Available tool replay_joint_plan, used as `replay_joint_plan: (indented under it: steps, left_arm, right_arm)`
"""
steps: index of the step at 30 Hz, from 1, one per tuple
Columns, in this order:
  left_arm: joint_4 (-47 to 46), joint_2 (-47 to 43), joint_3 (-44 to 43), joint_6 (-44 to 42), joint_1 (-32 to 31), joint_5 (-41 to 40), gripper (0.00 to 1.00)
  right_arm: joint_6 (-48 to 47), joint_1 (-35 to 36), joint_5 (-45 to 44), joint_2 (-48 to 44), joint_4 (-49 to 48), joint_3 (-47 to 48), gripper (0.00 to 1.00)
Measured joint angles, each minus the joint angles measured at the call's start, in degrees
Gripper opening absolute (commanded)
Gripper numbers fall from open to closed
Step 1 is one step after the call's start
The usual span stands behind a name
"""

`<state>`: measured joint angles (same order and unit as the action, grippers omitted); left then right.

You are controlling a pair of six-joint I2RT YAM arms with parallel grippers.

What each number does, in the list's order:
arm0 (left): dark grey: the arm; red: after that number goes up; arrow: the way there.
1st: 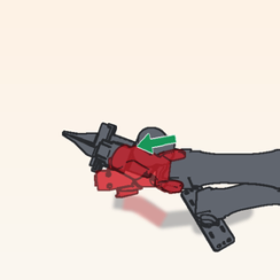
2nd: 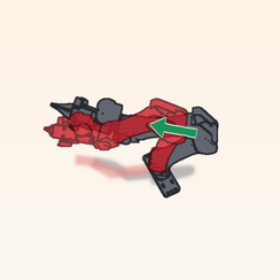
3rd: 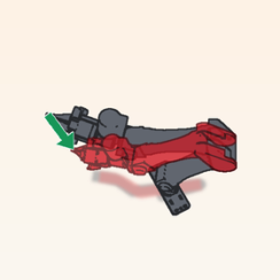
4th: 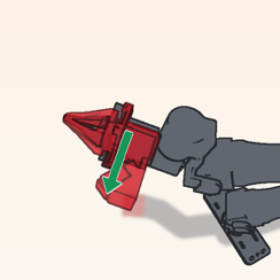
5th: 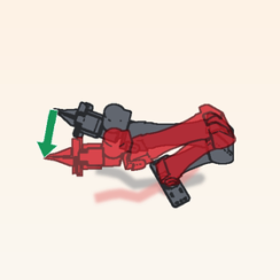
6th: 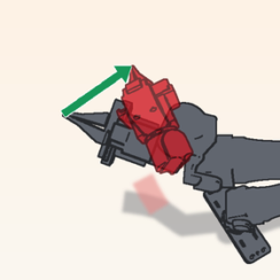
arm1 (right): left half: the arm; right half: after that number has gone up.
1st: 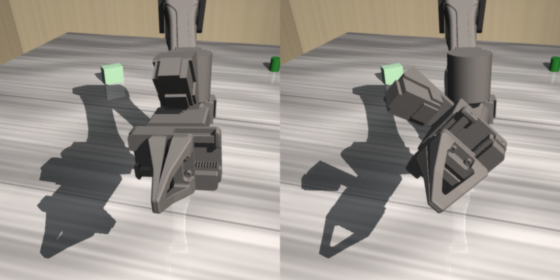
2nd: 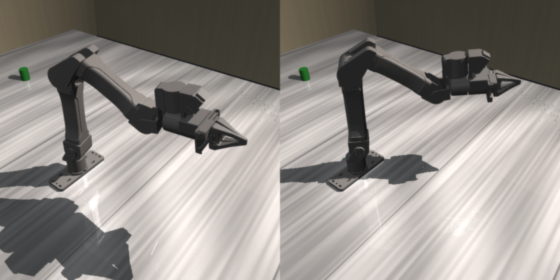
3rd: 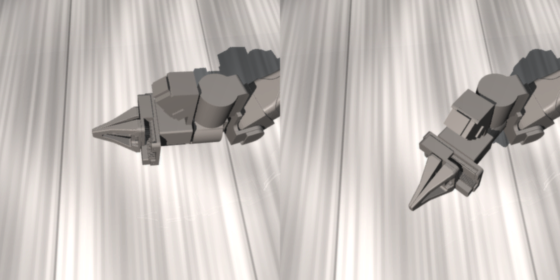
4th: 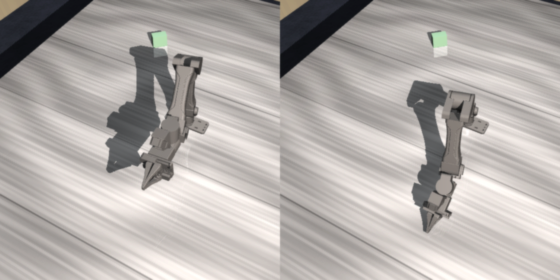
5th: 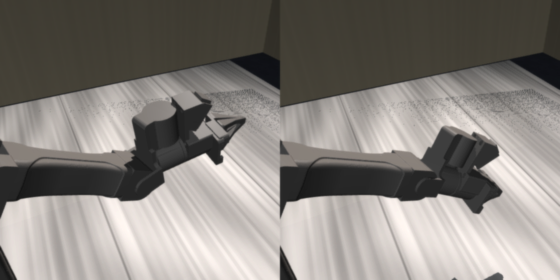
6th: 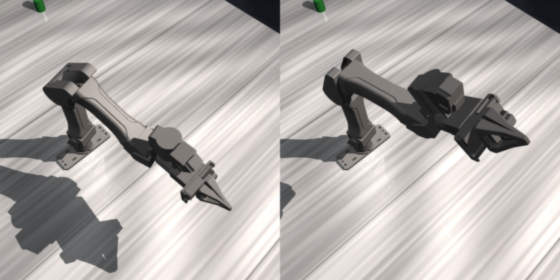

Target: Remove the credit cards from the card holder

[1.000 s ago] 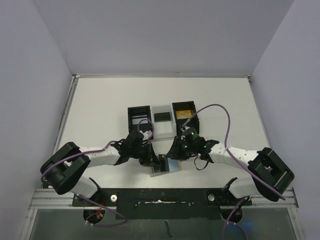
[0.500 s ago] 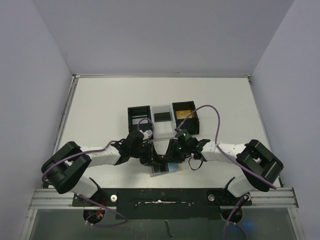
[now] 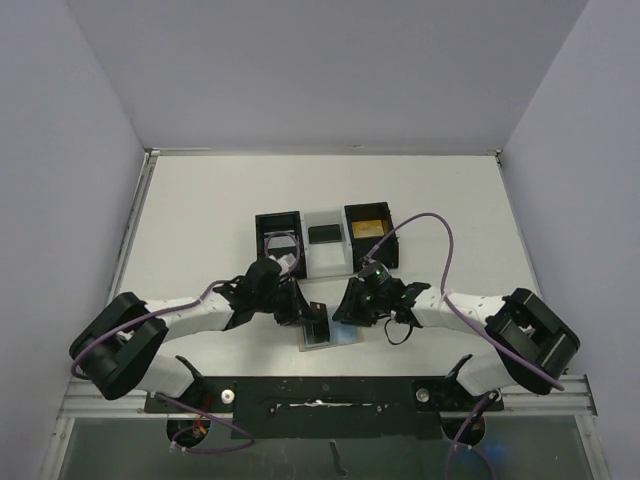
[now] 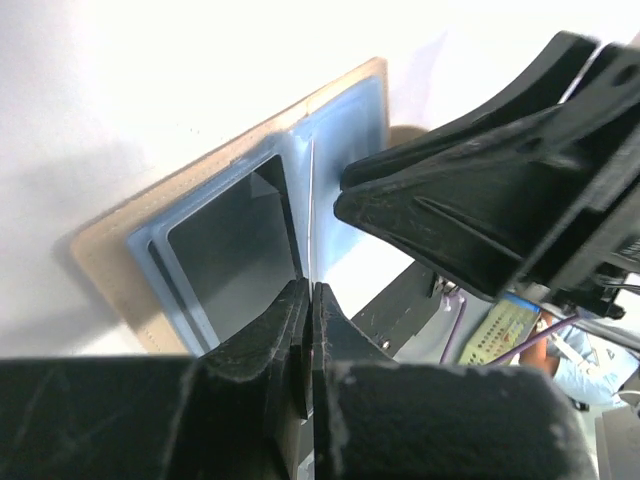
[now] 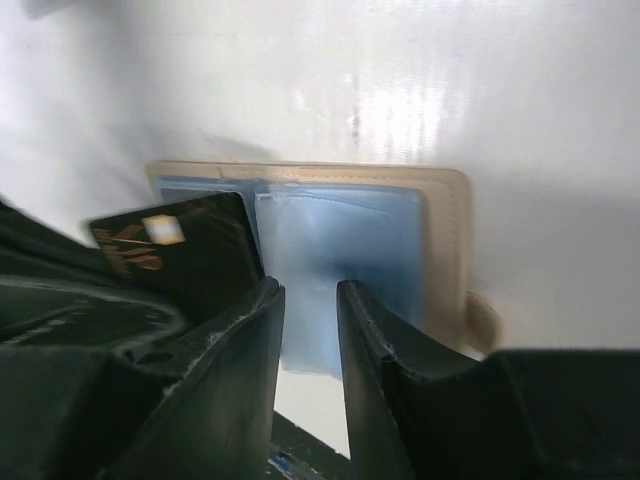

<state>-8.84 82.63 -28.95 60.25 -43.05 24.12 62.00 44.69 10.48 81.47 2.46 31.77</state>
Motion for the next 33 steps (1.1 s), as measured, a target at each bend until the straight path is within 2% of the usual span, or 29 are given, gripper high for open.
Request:
replay_joint_plan:
  steps: [6,11,18,27,30,33]
  left_arm:
    - [4.72,-9.60,0.11,-2.51,4.17,-2.34,0.00]
    - [9.05,-12.68,0.07,-4.61,5.51,-3.82,0.00]
    - [16.41,-17.57,0.07,-5.46,6.14,-9.86,0.00]
    - [17.51,-25.49,1.05,-5.16,7.08,-14.45,0.00]
    - [17.70,-26.08,1.31,-5.16,7.15,-14.95,0.00]
    - [17.70,-26.67,1.33,-5.16,7.15,-15.39,0.00]
  right_arm:
    - [-2.97,-0.42,-5.01,-3.26,8.20,1.84,0.31]
    - [-6.05,-0.28,-6.95,-3.85,12.98,6.27,0.33]
    - [-8.31,2.47,-7.43,-3.69,12.96,9.46,0.32]
    - [-9.75,4.31,-2.10,3.37,8.76,9.53,0.31]
    - [-9.53,4.52,-4.94,5.18,12.07,10.49,0.31]
    - [-10.78,5.09,-9.60,5.20,16.39,13.62,0.36]
